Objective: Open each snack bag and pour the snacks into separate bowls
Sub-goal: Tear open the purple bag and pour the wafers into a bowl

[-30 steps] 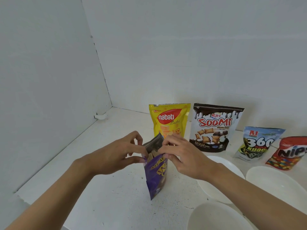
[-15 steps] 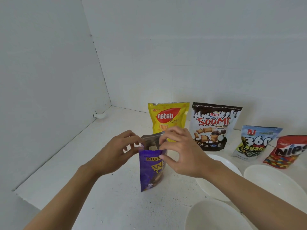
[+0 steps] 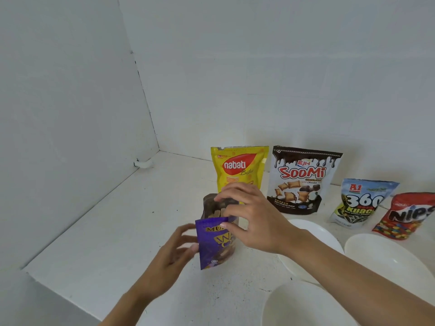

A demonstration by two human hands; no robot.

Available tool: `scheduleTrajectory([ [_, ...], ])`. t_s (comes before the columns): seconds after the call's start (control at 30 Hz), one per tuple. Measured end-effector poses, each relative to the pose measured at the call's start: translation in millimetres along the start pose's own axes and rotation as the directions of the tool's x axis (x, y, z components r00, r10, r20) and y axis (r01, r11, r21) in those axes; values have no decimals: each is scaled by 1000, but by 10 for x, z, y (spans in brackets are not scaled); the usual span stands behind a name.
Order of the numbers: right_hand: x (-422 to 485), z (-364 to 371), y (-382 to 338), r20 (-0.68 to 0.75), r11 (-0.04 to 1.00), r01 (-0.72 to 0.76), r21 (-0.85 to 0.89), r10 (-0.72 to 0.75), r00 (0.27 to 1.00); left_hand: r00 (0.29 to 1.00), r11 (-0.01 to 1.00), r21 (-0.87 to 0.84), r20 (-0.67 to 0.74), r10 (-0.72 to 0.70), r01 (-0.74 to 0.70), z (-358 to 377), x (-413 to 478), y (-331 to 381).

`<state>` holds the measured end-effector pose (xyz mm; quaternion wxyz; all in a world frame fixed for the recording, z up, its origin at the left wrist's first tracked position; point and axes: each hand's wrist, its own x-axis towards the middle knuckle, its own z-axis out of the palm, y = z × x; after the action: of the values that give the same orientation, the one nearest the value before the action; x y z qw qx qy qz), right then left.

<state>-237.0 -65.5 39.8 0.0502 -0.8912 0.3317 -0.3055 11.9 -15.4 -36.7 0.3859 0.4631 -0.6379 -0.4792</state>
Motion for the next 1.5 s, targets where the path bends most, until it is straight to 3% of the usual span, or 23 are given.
scheduleTrajectory([
  [0.1, 24, -4, -44, -5, 1000, 5, 9, -5, 1000, 999, 994, 102, -12, -30, 31, 109, -60, -179],
  [0.27, 134, 8, -168, 53, 998, 62, 0, -62, 997, 989, 966, 259, -137, 54, -17, 231, -9, -329],
  [0.5, 371, 12, -277, 203, 999, 46, 13, -48, 978, 990, 962, 258, -87, 110, -84, 257, 44, -317],
  [0.67, 465, 57, -286, 280, 996, -69, 57, 51, 959, 990, 977, 214, -139, 9, 22, 340, 53, -340],
  [0.9, 404, -2, -217, 174, 969, -206, 133, 182, 968, 980, 991, 133, -195, 32, -6, 402, -47, -401],
  [1.03, 388, -196, -155, -4, 915, -291, 280, 304, 953, 926, 995, 3, -365, 97, -103, 380, -10, -268],
  [1.17, 341, -401, -112, -149, 847, -326, 420, 419, 896, 886, 957, -197, -451, 106, -214, 380, 71, -77],
  [1.37, 181, -558, -79, -186, 776, -325, 540, 487, 854, 918, 833, -526, -392, -57, -173, 494, 154, 126],
  [1.5, 24, -654, -105, -190, 681, -314, 661, 557, 809, 948, 747, -640, -314, -41, -180, 575, 164, 175],
])
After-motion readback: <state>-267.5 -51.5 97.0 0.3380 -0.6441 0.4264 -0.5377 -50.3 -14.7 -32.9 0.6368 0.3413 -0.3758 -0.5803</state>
